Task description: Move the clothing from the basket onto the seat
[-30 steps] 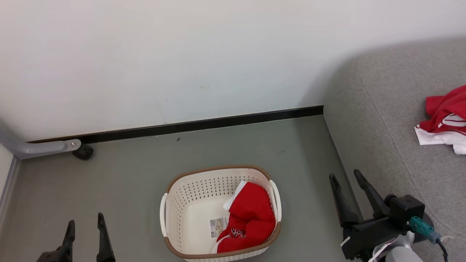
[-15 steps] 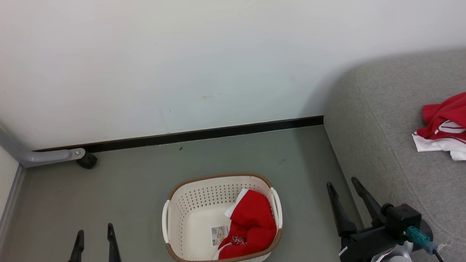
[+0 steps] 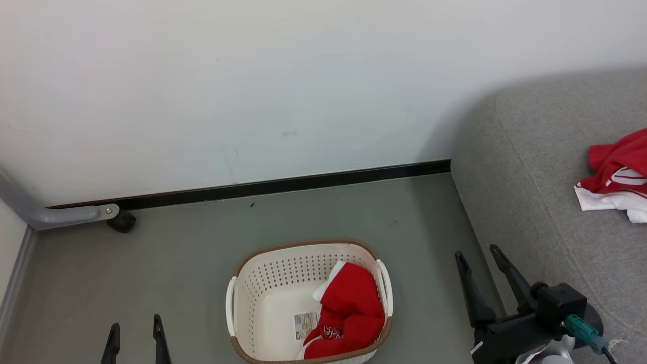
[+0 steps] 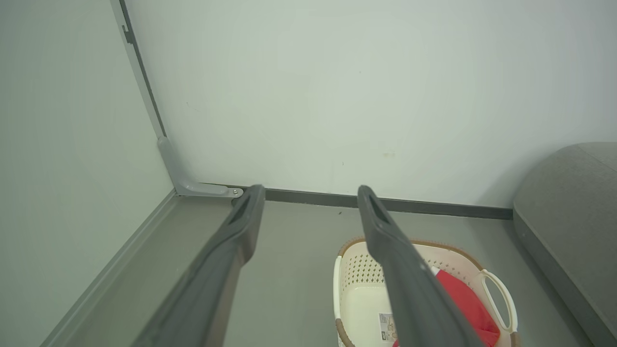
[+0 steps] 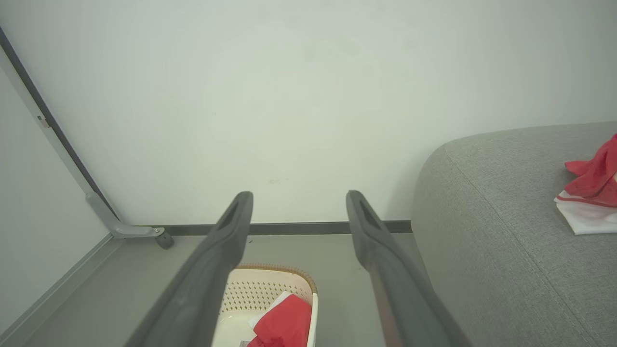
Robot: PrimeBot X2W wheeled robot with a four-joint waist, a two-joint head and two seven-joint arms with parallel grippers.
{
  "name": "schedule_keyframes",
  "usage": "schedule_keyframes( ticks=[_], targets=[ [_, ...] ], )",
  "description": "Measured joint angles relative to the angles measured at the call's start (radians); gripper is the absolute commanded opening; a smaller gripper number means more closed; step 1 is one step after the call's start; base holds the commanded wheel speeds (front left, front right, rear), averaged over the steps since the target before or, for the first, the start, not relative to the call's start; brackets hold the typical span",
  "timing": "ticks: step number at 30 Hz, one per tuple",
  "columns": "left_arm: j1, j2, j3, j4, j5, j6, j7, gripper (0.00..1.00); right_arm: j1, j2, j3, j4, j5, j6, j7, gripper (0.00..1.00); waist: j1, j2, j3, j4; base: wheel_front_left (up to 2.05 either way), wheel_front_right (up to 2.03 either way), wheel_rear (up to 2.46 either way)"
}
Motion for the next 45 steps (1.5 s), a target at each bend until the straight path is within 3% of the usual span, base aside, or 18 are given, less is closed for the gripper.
schedule_keyframes(
  ticks=[23,45],
  targets=[
    [0.003,-0.018,-0.010,-0.031,0.009,-0.002,0.000,1.00,0.000,0.001,-0.010,-0.024,0.000,-0.005,0.000,1.00,0.0000,0.0000,0.026,-0.009,0.00,0.00,0.00],
    [-0.098,-0.022,-0.040,0.026,0.006,-0.071,0.000,1.00,-0.054,0.004,-0.017,-0.035,-0.007,-0.013,0.000,1.00,0.0001,0.0001,0.185,-0.043,0.00,0.00,0.00]
  ],
)
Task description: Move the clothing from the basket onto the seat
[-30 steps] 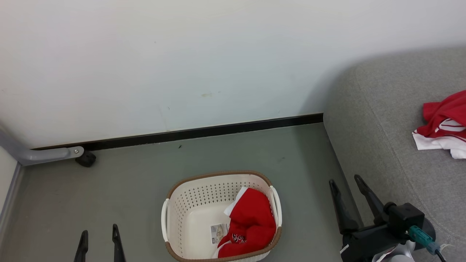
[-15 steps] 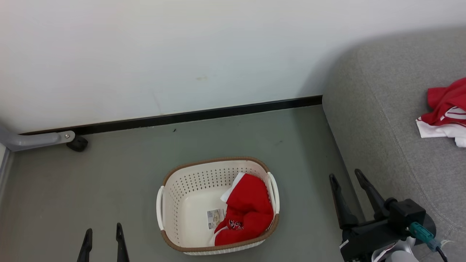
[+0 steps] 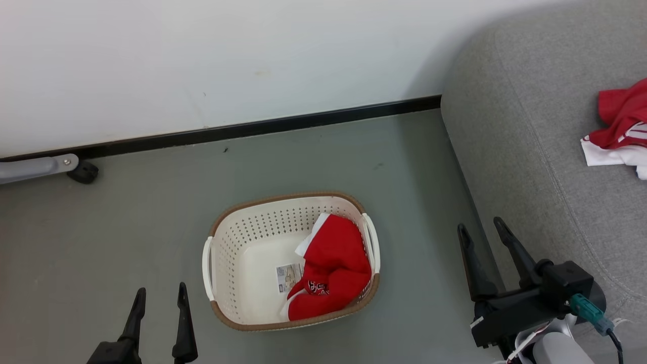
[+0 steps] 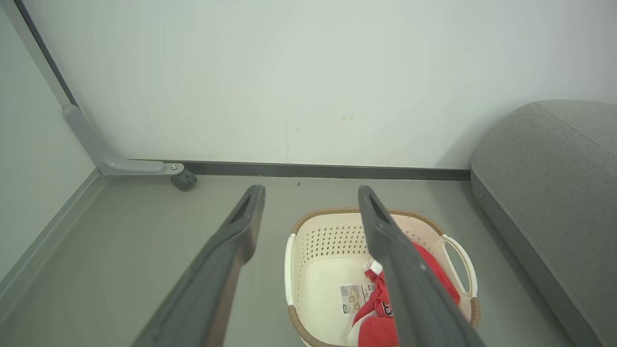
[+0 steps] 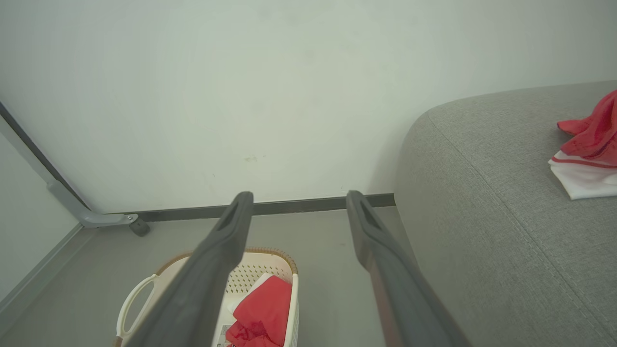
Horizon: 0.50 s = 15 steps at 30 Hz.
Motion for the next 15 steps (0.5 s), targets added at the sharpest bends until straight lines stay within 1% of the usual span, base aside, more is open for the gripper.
schedule_keyframes(
  ticks=[6,9,15],
  targets=[
    [-0.039,0.000,-0.009,0.015,0.000,-0.010,0.000,1.00,-0.017,0.001,-0.006,-0.002,0.000,-0.005,0.000,1.00,0.0000,0.0000,0.050,-0.012,0.00,0.00,0.00],
    [-0.065,0.000,-0.016,0.025,0.001,-0.027,0.000,1.00,-0.031,0.002,-0.009,-0.003,0.000,-0.010,0.000,1.00,0.0000,0.0000,0.077,-0.019,0.00,0.00,0.00],
    [-0.121,0.001,-0.027,0.057,0.003,-0.045,0.000,1.00,-0.056,0.005,-0.022,0.001,0.000,-0.019,0.000,1.00,0.0000,0.0001,0.132,-0.034,0.00,0.00,0.00]
  ],
)
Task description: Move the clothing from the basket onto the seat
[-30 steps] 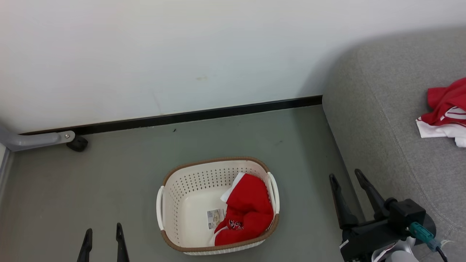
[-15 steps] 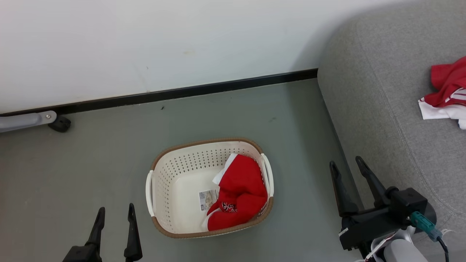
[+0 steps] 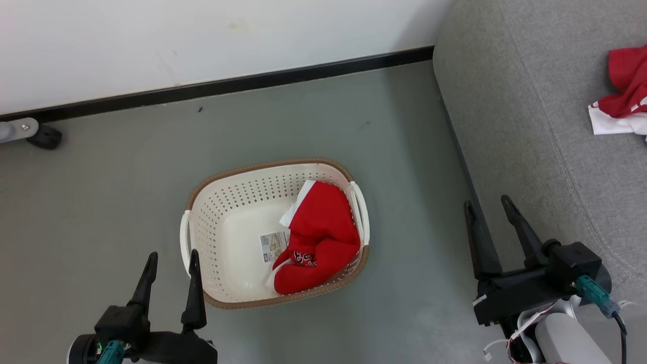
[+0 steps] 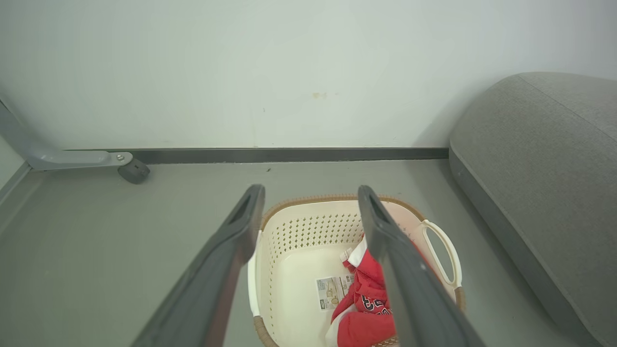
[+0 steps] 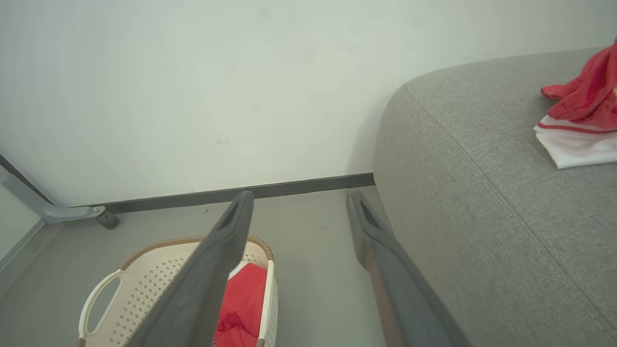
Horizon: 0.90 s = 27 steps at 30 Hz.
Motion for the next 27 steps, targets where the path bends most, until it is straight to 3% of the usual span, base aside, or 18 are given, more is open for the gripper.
schedule_keyframes(
  ticks=[27],
  targets=[
    [-0.191,0.001,-0.092,0.059,0.055,-0.070,0.000,1.00,-0.070,0.013,-0.010,0.011,0.001,-0.013,0.000,1.00,-0.0001,0.0000,0.237,-0.034,0.00,0.00,0.00]
  ],
)
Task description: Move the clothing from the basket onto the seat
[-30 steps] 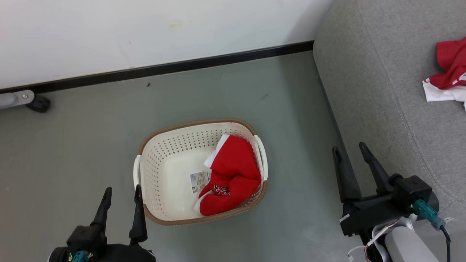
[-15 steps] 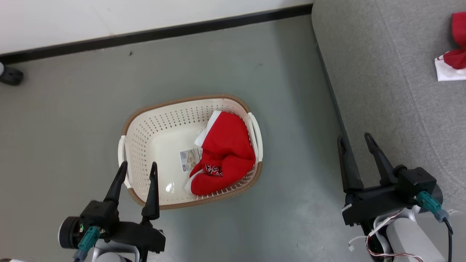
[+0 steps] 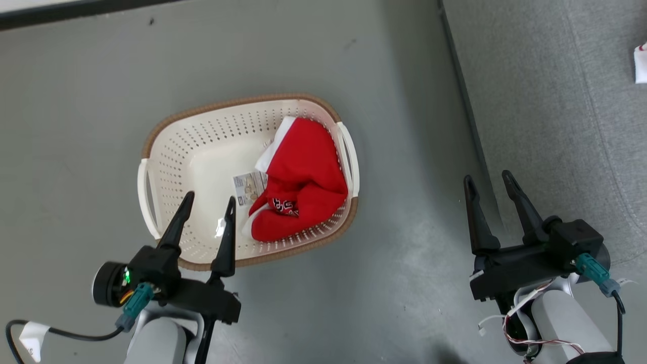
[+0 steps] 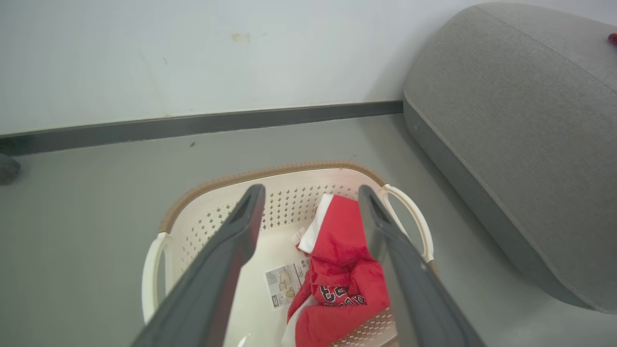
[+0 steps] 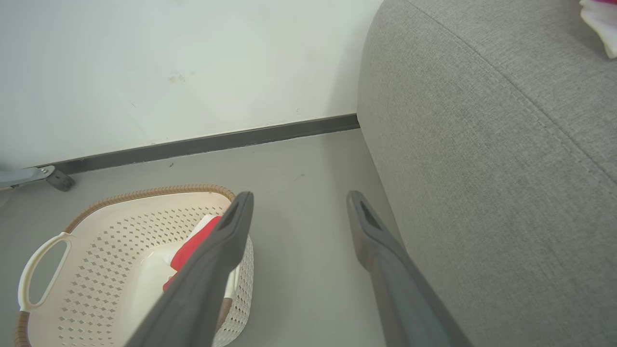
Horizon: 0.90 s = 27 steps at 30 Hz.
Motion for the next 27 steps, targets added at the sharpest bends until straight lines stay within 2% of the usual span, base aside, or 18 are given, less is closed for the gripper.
schedule_keyframes(
  ticks=[27],
  targets=[
    [-0.259,0.004,-0.086,0.100,0.041,-0.043,0.011,1.00,-0.094,0.014,0.041,-0.003,0.009,-0.026,0.000,1.00,0.0000,0.0000,0.223,-0.033,0.00,0.00,0.00]
  ],
)
